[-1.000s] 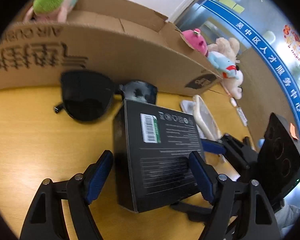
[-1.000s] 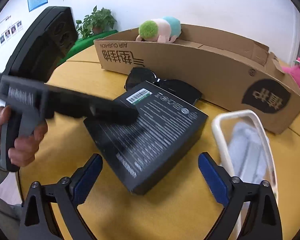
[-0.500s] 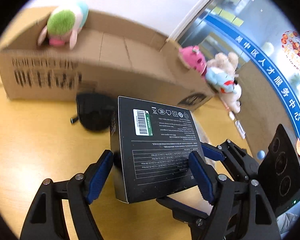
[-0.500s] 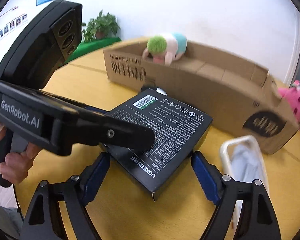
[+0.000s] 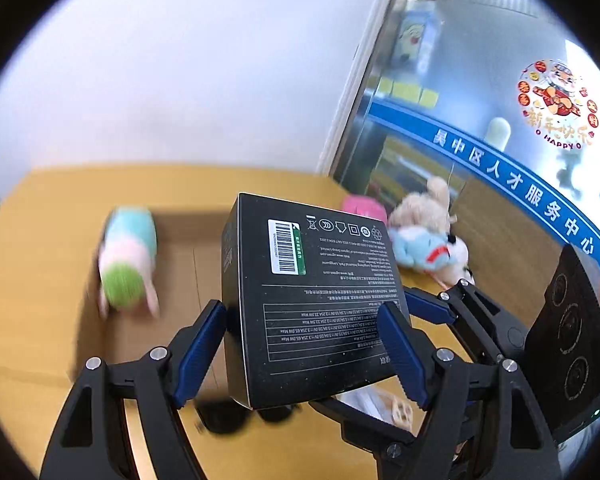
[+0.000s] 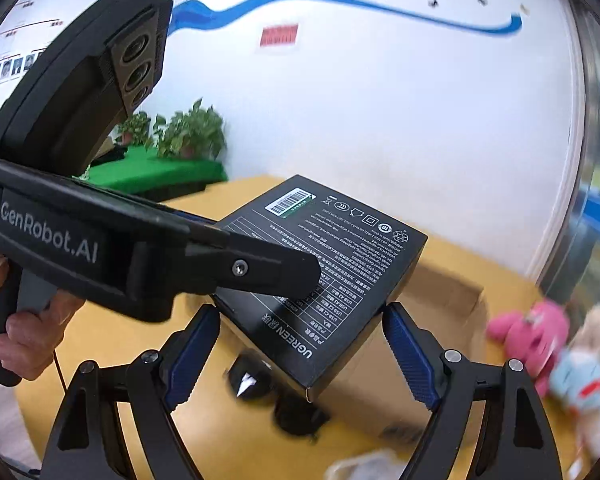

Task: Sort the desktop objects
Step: 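Lift the black box with both grippers and carry it into the cardboard box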

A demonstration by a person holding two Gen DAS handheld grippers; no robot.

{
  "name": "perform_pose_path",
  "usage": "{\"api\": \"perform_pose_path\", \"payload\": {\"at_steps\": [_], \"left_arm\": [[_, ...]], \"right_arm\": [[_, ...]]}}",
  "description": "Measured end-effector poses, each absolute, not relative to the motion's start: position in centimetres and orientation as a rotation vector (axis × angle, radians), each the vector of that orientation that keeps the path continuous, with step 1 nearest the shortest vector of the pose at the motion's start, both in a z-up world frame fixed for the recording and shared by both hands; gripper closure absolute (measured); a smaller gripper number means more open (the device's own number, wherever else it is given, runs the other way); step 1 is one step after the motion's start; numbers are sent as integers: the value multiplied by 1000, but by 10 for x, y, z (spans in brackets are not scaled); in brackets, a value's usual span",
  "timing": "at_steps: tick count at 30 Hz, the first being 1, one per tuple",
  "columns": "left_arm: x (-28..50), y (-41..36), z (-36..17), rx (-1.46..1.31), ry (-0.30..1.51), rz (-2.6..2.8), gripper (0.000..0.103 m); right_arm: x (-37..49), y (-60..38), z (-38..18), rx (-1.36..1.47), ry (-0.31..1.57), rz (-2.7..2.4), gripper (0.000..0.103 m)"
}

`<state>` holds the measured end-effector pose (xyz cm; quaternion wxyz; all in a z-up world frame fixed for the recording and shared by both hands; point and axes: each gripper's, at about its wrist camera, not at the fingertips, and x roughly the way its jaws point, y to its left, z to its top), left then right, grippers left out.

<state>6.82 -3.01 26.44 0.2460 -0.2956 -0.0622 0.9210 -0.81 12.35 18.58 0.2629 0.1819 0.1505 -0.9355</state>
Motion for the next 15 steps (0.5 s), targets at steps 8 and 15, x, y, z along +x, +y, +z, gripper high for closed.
{"api": "perform_pose_path", "payload": {"at_steps": [8,15], "left_arm": [[4,-41,321,-704,-176,2532,26],[-54,-40,333,-699,-170,2537,26]], "right_arm": [[-71,122,247,391,432,-2544,20],[-144,123,265,388,426,-2531,20]]}}
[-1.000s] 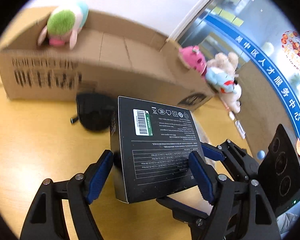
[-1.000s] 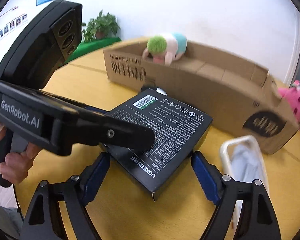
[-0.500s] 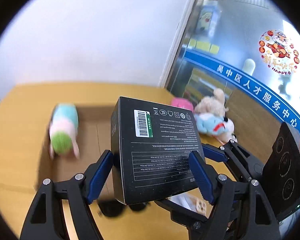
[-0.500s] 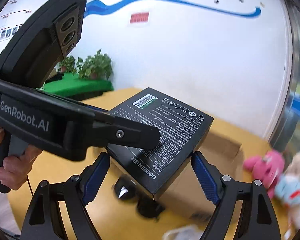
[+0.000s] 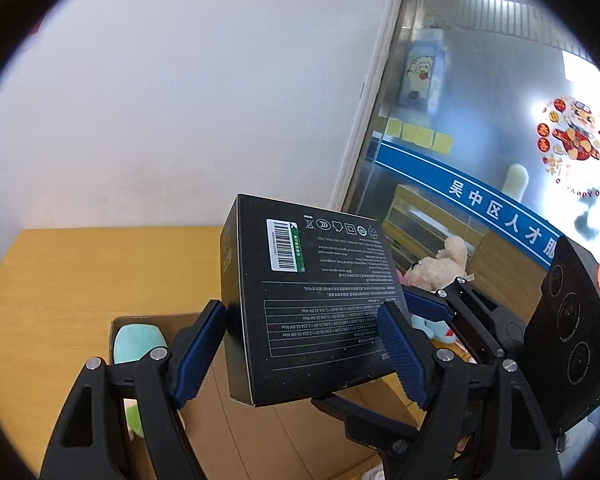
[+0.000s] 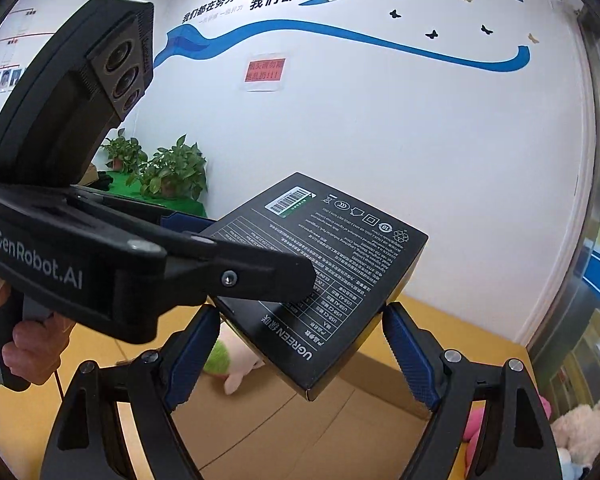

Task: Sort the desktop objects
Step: 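Lift the black box with both grippers and carry it into the cardboard box, then lower the black box onto the box floor and open both grippers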

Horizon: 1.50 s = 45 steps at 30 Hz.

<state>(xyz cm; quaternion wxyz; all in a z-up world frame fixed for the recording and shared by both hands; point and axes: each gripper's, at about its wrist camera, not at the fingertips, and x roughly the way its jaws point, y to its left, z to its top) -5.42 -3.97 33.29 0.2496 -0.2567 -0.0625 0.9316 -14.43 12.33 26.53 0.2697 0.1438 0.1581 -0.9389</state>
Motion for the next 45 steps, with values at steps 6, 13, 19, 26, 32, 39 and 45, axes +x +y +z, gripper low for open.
{"api": "perform_pose_path", "payload": {"at_steps": [6,13,19,26,32,39,45], "left_arm": [[-109,-38,314,-764,-204,2532,26],[-160,-43,274,-877,-237,2518,26],[-198,-46,242,-971,-261,2519,26],[-235,-44,185,-1165,-260,2499,26],[-252,-26,139,-1339,-229,2469,26],[-259,-19,106,-1491,-185,2446,26],[-263,-19,88,-1575,-162,2434,26]], "right_arm": [[-201,121,253,457,408,-2502,20],[-261,126,213,557,359,-2462,20],[-307,130,176,640,284,-2418,20],[-352,129,116,787,227,-2347,20],[-371,138,65,930,189,-2287,20],[-389,147,28,1075,163,-2207,21],[-393,154,2,1161,194,-2185,23]]}}
